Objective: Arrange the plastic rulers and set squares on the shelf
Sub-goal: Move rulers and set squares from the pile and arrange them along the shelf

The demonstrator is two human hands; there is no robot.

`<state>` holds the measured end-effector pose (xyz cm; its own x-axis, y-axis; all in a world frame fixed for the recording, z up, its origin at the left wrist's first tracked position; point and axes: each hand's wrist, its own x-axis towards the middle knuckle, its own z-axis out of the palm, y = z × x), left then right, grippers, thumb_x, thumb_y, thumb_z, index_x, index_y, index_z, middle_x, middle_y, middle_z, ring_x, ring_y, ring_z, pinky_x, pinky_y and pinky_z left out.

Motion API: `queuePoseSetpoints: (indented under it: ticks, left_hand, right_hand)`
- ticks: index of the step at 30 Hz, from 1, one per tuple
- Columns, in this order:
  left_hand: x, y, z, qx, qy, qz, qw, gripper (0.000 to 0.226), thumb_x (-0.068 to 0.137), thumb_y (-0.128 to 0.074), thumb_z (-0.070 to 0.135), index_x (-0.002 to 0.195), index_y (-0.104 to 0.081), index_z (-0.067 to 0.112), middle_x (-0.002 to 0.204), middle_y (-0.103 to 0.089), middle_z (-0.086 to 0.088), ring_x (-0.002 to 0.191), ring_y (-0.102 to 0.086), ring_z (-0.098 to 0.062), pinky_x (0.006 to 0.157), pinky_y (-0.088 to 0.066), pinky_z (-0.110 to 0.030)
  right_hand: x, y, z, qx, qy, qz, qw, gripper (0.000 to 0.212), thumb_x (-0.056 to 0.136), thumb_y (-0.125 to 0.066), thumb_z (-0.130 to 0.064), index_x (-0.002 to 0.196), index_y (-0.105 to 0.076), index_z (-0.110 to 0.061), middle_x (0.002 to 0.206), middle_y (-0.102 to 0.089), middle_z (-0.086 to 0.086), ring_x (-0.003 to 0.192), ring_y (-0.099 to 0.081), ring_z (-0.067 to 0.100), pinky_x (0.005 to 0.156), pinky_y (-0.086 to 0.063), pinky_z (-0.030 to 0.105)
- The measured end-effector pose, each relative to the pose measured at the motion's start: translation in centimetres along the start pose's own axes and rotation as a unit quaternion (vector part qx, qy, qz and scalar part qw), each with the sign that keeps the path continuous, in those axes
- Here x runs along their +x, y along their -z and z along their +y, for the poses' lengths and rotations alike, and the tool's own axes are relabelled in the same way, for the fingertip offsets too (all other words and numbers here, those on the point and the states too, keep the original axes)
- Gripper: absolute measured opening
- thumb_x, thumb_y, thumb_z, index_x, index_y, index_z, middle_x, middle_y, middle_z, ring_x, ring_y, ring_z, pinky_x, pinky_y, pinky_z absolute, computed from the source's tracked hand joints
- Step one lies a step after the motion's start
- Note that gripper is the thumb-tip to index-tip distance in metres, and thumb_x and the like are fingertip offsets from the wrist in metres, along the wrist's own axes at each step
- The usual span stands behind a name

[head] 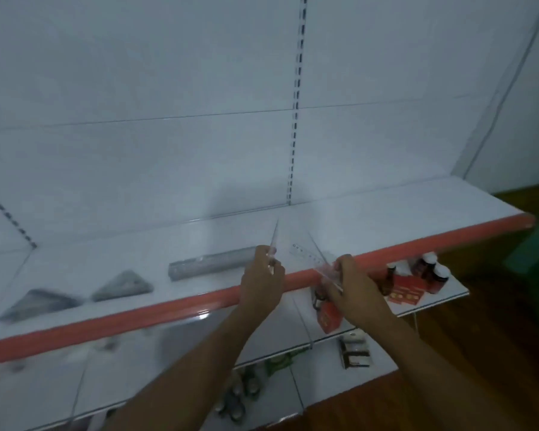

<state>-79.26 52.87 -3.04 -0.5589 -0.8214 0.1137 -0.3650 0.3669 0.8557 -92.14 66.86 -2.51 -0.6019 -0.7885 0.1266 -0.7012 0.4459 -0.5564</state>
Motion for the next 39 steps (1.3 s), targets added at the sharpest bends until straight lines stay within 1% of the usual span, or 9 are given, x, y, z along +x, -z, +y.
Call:
queuePoseSetpoints:
  ticks: [3,7,15,19,25,27,30,33,39]
  left_hand:
    - [0.9,3.4,-2.2,0.011,0.030,0.061,0.998,0.021,0.095,-0.048,0.017,0.116,-0.050,0.019,0.102,-0.064,-0.001,0.084,-0.060,-0.020,0.071,-0.043,-0.028]
    - [1.9,7.8,-4.6,0.030,0.063,0.128,0.989,0.025,0.096,-0.047,0.019,0.121,-0.049,0.016,0.105,-0.064,-0.004,0.088,-0.063,-0.024,0.080,-0.053,-0.035]
    - [3.0,14.7,-8.6,0.054,0.098,0.252,0.961,0.024,0.096,-0.046,0.016,0.119,-0.051,0.013,0.087,-0.058,0.004,0.078,-0.060,-0.019,0.072,-0.044,-0.028]
    - [3.1,15.7,-10.2,0.043,0.129,0.250,0.959,0.023,0.094,-0.046,0.012,0.117,-0.051,0.011,0.078,-0.060,0.000,0.071,-0.061,-0.018,0.069,-0.050,-0.032]
    - [3.7,15.4,-10.5,0.033,0.136,0.242,0.960,0.020,0.092,-0.047,0.008,0.112,-0.051,0.010,0.072,-0.057,0.003,0.066,-0.057,-0.012,0.065,-0.047,-0.028]
    - [3.7,15.0,-10.2,0.033,0.143,0.237,0.960,0.019,0.092,-0.047,0.008,0.110,-0.051,0.012,0.072,-0.057,0.005,0.065,-0.056,-0.009,0.065,-0.045,-0.027]
    - [3.7,14.4,-10.0,0.035,0.145,0.231,0.962,0.019,0.091,-0.047,0.008,0.110,-0.051,0.012,0.075,-0.061,-0.003,0.068,-0.060,-0.017,0.068,-0.049,-0.032]
    - [3.7,14.1,-10.0,0.045,0.148,0.233,0.960,0.020,0.092,-0.047,0.008,0.111,-0.050,0.012,0.077,-0.063,-0.006,0.070,-0.062,-0.020,0.070,-0.052,-0.035]
    - [3.5,14.1,-10.2,0.055,0.144,0.240,0.958,0.020,0.092,-0.046,0.009,0.112,-0.050,0.012,0.081,-0.064,-0.008,0.073,-0.062,-0.021,0.070,-0.052,-0.036]
  right_hand:
    - [2.7,-2.3,-2.8,-0.005,0.067,-0.038,0.997,0.021,0.091,-0.056,-0.033,0.098,-0.038,-0.025,0.081,-0.051,-0.007,0.064,-0.053,0.011,0.050,-0.038,0.022]
    - [5.8,-5.1,-7.3,0.005,0.168,-0.060,0.984,0.024,0.088,-0.058,-0.017,0.108,-0.046,-0.016,0.094,-0.048,-0.005,0.076,-0.051,0.014,0.065,-0.038,0.025]
    - [10.1,-9.3,-13.1,-0.025,0.243,-0.131,0.961,0.033,0.095,-0.052,-0.023,0.126,-0.048,-0.013,0.116,-0.051,0.000,0.091,-0.051,0.011,0.075,-0.035,0.018]
    - [11.6,-10.8,-13.7,-0.081,0.305,-0.107,0.943,0.030,0.093,-0.055,-0.022,0.121,-0.056,-0.011,0.113,-0.056,0.003,0.093,-0.058,0.020,0.080,-0.039,0.024]
    - [13.2,-11.9,-13.6,-0.113,0.359,-0.095,0.922,0.026,0.086,-0.058,-0.021,0.108,-0.065,-0.008,0.101,-0.066,0.008,0.085,-0.064,0.025,0.078,-0.048,0.037]
    - [13.5,-12.0,-13.6,-0.112,0.360,-0.105,0.920,0.031,0.082,-0.052,-0.025,0.103,-0.067,-0.008,0.097,-0.068,0.007,0.081,-0.065,0.024,0.076,-0.051,0.037]
    - [14.0,-12.4,-13.2,-0.104,0.359,-0.119,0.920,0.034,0.080,-0.049,-0.029,0.102,-0.067,-0.010,0.096,-0.067,0.005,0.080,-0.065,0.023,0.073,-0.048,0.031]
    - [13.7,-12.4,-13.1,-0.095,0.342,-0.145,0.924,0.025,0.086,-0.056,-0.023,0.108,-0.062,-0.013,0.104,-0.064,0.002,0.087,-0.062,0.022,0.074,-0.038,0.026]
    - [13.4,-12.8,-12.8,-0.061,0.327,-0.155,0.930,0.028,0.093,-0.052,-0.023,0.119,-0.057,-0.016,0.116,-0.059,-0.001,0.096,-0.059,0.021,0.082,-0.039,0.027]
